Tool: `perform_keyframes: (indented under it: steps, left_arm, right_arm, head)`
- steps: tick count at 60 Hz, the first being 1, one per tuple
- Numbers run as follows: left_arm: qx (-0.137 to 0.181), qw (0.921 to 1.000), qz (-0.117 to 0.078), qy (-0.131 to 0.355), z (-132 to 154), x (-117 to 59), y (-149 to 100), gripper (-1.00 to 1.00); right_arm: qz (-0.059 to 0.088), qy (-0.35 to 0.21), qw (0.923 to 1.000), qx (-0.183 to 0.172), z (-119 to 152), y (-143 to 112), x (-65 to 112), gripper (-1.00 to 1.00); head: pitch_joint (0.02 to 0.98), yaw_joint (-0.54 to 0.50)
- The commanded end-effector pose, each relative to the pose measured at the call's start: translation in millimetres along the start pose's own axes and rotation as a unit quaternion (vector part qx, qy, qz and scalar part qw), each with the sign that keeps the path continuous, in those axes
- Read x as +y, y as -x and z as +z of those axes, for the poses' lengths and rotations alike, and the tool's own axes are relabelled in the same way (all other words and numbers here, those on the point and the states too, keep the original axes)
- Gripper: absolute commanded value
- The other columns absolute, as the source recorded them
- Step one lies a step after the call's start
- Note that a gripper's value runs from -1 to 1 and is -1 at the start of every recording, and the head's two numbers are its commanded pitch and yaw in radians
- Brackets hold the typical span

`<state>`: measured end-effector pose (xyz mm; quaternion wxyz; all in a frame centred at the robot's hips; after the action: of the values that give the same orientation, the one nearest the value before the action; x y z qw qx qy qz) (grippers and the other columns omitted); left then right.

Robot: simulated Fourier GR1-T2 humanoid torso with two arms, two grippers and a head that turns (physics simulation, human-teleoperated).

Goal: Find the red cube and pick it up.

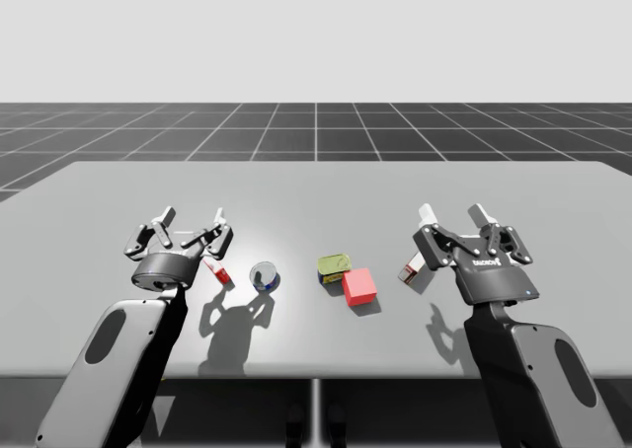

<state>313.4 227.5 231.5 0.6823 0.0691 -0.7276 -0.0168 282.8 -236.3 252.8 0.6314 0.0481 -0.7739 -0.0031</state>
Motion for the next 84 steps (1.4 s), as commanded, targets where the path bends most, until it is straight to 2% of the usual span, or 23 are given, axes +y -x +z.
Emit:
perform_keyframes:
  steps: [1, 14, 20, 27, 30, 32, 35, 37, 42, 44, 48, 50, 57, 65, 69, 71, 84]
  left_arm:
    - [0.000, 1.0000, -0.001, 0.001, 0, -0.5, 0, -1.00]
    - [0.000, 1.0000, 0.000, 0.003, 0, -1.9, -1, -1.00]
    - [0.001, 1.0000, 0.000, 0.002, 0, -1.6, -1, -1.00]
    - [0.003, 1.0000, 0.002, -0.002, 0, -1.1, 0, -1.00]
    - [0.003, 1.0000, 0.003, -0.002, 0, -1.1, 0, -1.00]
    - [0.004, 1.0000, 0.003, -0.002, 1, -1.4, 0, -1.00]
    - [0.004, 1.0000, 0.003, -0.001, 1, -1.8, 1, -1.00]
    - [0.004, 1.0000, 0.003, -0.001, 1, -2.1, 1, -1.00]
    - [0.005, 1.0000, 0.003, 0.000, 1, -2.1, 1, -1.00]
    - [0.006, 1.0000, 0.003, 0.000, 1, -1.9, 1, -1.00]
    - [0.006, 1.0000, 0.004, 0.000, 1, -1.8, 1, -1.00]
    - [0.007, 1.0000, 0.005, 0.000, 1, -1.7, 1, -1.00]
    - [0.007, 1.0000, 0.005, 0.000, 1, -1.7, 1, -1.00]
    - [0.007, 1.0000, 0.005, 0.000, 1, -1.7, 1, -1.00]
    - [0.007, 1.0000, 0.005, 0.000, 1, -1.7, 1, -1.00]
    - [0.007, 1.0000, 0.005, 0.000, 1, -1.7, 1, -1.00]
    - [0.012, 0.9999, 0.003, 0.001, 0, -2.3, 3, -1.00]
  right_arm:
    - [0.000, 0.001, 1.0000, 0.000, 0, 0, 0.6, -1.00]
    - [0.009, 0.003, 1.0000, 0.002, 0, 0, 1.0, -1.00]
    - [0.007, -0.003, 0.9999, 0.012, 1, 0, 2.7, -1.00]
    - [-0.008, -0.016, 0.9995, 0.026, 8, -5, 9.0, -1.00]
    - [-0.008, -0.020, 0.9994, 0.027, 12, -7, 11.8, -1.00]
    - [-0.005, -0.025, 0.9993, 0.027, 16, -9, 15.2, -1.00]
    - [0.016, -0.032, 0.9989, 0.029, 23, -9, 21.8, -1.00]
    - [0.022, -0.036, 0.9986, 0.031, 26, -8, 24.1, -1.00]
    - [0.020, -0.056, 0.9968, 0.054, 38, -5, 33.2, -1.00]
    - [0.011, -0.064, 0.9957, 0.066, 45, -3, 37.0, -1.00]
    - [0.008, -0.072, 0.9944, 0.078, 54, 2, 40.6, -1.00]
    - [-0.002, -0.076, 0.9935, 0.085, 60, 6, 42.7, -1.00]
    - [-0.009, -0.085, 0.9918, 0.095, 74, 14, 48.8, -1.00]
    - [-0.027, -0.102, 0.9876, 0.116, 92, 27, 60.0, -1.00]
    - [-0.029, -0.105, 0.9863, 0.124, 98, 33, 64.8, -1.00]
    - [-0.037, -0.106, 0.9851, 0.130, 101, 36, 67.1, -1.00]
    - [-0.044, -0.117, 0.9808, 0.149, 115, 52, 77.1, -1.00]
  head:
    - [0.832, -0.15]
    - [0.861, -0.18]
    - [0.861, -0.18]
    - [0.854, -0.18]
    - [0.853, -0.18]
    - [0.852, -0.18]
    - [0.853, -0.19]
    - [0.854, -0.19]
    - [0.858, -0.19]
    - [0.858, -0.19]
    - [0.859, -0.19]
    - [0.861, -0.19]
    - [0.862, -0.19]
    - [0.863, -0.19]
    - [0.862, -0.19]
    - [0.862, -0.19]
    - [0.860, -0.19]
